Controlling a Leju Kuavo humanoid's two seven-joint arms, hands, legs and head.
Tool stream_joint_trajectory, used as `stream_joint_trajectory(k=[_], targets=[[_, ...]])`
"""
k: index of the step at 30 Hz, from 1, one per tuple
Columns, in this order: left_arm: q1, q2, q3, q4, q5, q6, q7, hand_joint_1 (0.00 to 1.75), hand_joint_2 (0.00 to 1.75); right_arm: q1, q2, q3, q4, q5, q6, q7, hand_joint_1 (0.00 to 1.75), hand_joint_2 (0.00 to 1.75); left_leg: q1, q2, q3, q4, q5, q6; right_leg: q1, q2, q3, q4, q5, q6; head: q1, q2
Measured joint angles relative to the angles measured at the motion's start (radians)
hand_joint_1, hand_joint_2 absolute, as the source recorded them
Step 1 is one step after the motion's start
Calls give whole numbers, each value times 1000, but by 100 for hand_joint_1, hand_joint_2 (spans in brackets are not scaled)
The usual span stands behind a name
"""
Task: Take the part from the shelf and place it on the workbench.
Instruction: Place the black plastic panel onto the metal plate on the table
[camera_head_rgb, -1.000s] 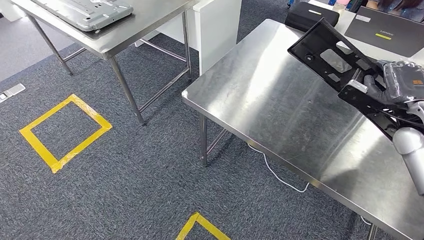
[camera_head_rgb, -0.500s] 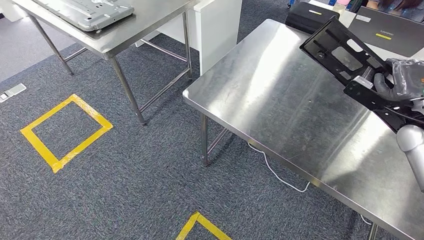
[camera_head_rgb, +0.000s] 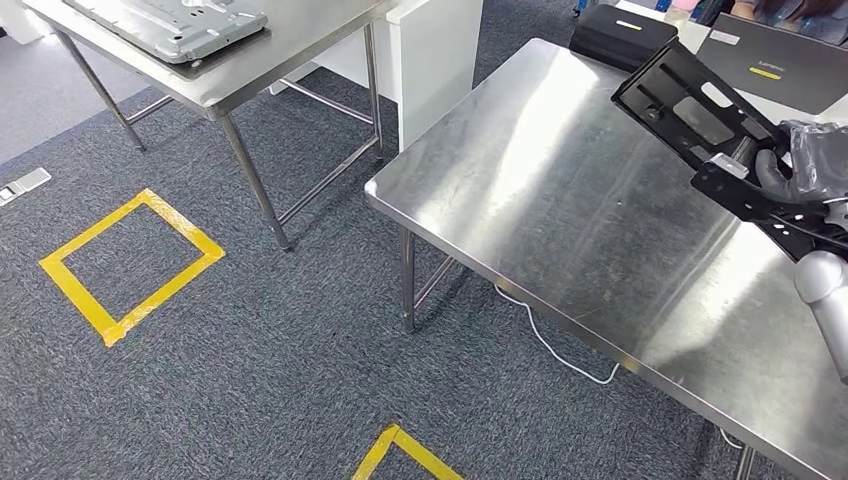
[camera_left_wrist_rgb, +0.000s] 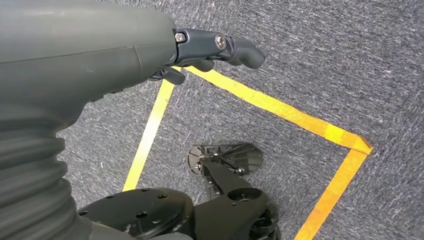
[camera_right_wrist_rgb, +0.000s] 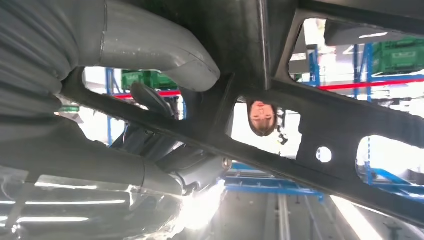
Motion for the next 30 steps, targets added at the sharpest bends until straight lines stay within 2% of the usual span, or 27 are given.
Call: stream_joint_trajectory(k=[1,2,4,5,6,7,8,9,10,11,12,14,15,16,18,20,21,22,23,24,25,26,27,28,30], targets=[[-1,-1,0,0,-1,1,0,0,175,-4,0,-3,1,-1,-1,0,175,175,4,3,5,-15,10,9,3,-1,-8,16,-12,-3,0,0],[-2,-2,0,0,-1,1,0,0,175,-8,0,-6,2,-2,-2,-1,175,175,8,9,9,-27,18,15,5,-4,-27,55,-34,-9,2,0],[-2,-3,0,0,-2,1,0,0,175,-13,1,-8,6,-3,-3,-1,175,175,12,19,10,-35,24,21,6,-8,-90,195,-96,-23,4,0],[-2,-4,0,0,-2,1,0,0,175,-12,1,-8,9,-3,-3,-1,175,175,12,25,10,-35,24,21,5,-8,-118,260,-119,-22,4,0],[-2,-5,0,0,-2,1,0,0,175,-10,2,-8,11,-3,-3,-2,175,175,12,31,10,-35,23,19,4,-9,-132,295,-128,-18,4,0],[-2,-6,0,0,-2,1,0,0,175,-9,2,-8,13,-2,-3,-3,175,175,14,38,9,-34,22,17,3,-12,-126,288,-121,-9,4,0],[-2,-7,0,0,-2,1,0,0,175,-9,2,-9,15,-2,-3,-4,175,175,16,45,9,-30,19,12,0,-21,-96,235,-99,2,4,0],[-2,-7,0,0,-2,1,0,0,175,-10,2,-9,16,-2,-3,-5,175,175,17,53,9,-23,14,3,-3,-44,-56,157,-74,15,5,0],[-2,-5,1,-1,-2,1,0,0,175,-13,3,-8,17,-2,-3,-6,175,175,17,61,7,-14,7,-7,-3,-63,-19,91,-53,22,7,0],[-2,-4,1,-1,-3,1,0,0,175,-15,5,-8,18,-1,-3,-7,175,175,15,68,5,-4,0,-17,-3,-75,5,45,-40,20,6,0],[-3,-3,1,-1,-4,1,0,0,175,-15,6,-8,19,-1,-3,-8,175,175,12,76,4,3,-5,-24,-2,-79,13,29,-37,12,6,0],[-3,-2,3,-1,-5,1,0,0,175,-14,8,-8,22,-1,-3,-8,175,175,12,92,3,10,-10,-30,-2,-53,6,40,-37,-9,2,0],[-3,-2,4,-1,-5,1,0,0,175,-13,8,-8,23,-1,-3,-9,175,175,16,92,1,15,-16,-34,-4,-42,3,42,-36,-16,1,0],[-3,-2,5,-1,-5,1,0,0,175,-13,7,-9,24,-1,-3,-9,175,175,20,83,-5,31,-32,-38,-4,-32,1,44,-34,-22,1,0],[-3,-1,7,-1,-5,1,0,0,175,-15,8,-9,25,-2,-3,-9,175,175,24,46,-41,121,-91,-45,-4,-13,-1,43,-31,-33,-1,0],[-2,-1,8,-1,-5,1,0,0,175,-14,11,-9,27,-3,-3,-10,175,175,24,24,-105,259,-153,-44,2,8,-5,43,-27,-41,-1,0],[-2,-2,9,-1,-5,1,1,0,175,-13,12,-8,28,-4,-3,-11,175,175,23,21,-127,300,-163,-40,8,20,-7,43,-25,-45,-1,0],[-2,-2,10,-1,-5,1,1,0,175,-13,12,-8,30,-5,-3,-11,175,175,22,18,-132,306,-153,-32,13,33,-9,43,-23,-49,-1,0],[-2,-2,12,-1,-6,1,1,0,175,-13,13,-8,31,-5,-3,-12,175,175,19,12,-116,269,-125,-21,19,46,-11,43,-21,-52,-1,0],[-2,-2,14,-1,-6,1,1,0,175,-13,12,-9,32,-6,-3,-12,175,175,15,-3,-84,202,-87,-5,24,60,-12,43,-19,-55,-1,0],[-3,1,15,-2,-6,2,1,0,175,-13,13,-8,33,-6,-3,-13,175,175,12,-31,-50,133,-58,14,24,72,-14,42,-17,-57,1,0],[-3,1,16,-1,-6,2,1,0,175,-14,14,-8,34,-5,-3,-13,175,175,7,-55,-23,79,-37,30,27,83,-15,42,-15,-58,5,0],[-4,3,16,-2,-6,3,1,0,175,-15,15,-8,35,-5,-3,-13,175,175,3,-73,-7,47,-27,41,24,94,-17,41,-12,-57,5,0],[-4,4,16,-2,-7,3,2,0,175,-15,16,-8,36,-5,-3,-14,175,175,-1,-79,-1,36,-27,47,20,105,-19,39,-9,-53,5,0],[-6,2,17,-2,-7,3,2,0,175,-13,14,-8,36,-4,-3,-14,175,175,-2,-53,7,16,-14,46,19,122,-25,33,0,-41,0,0]])
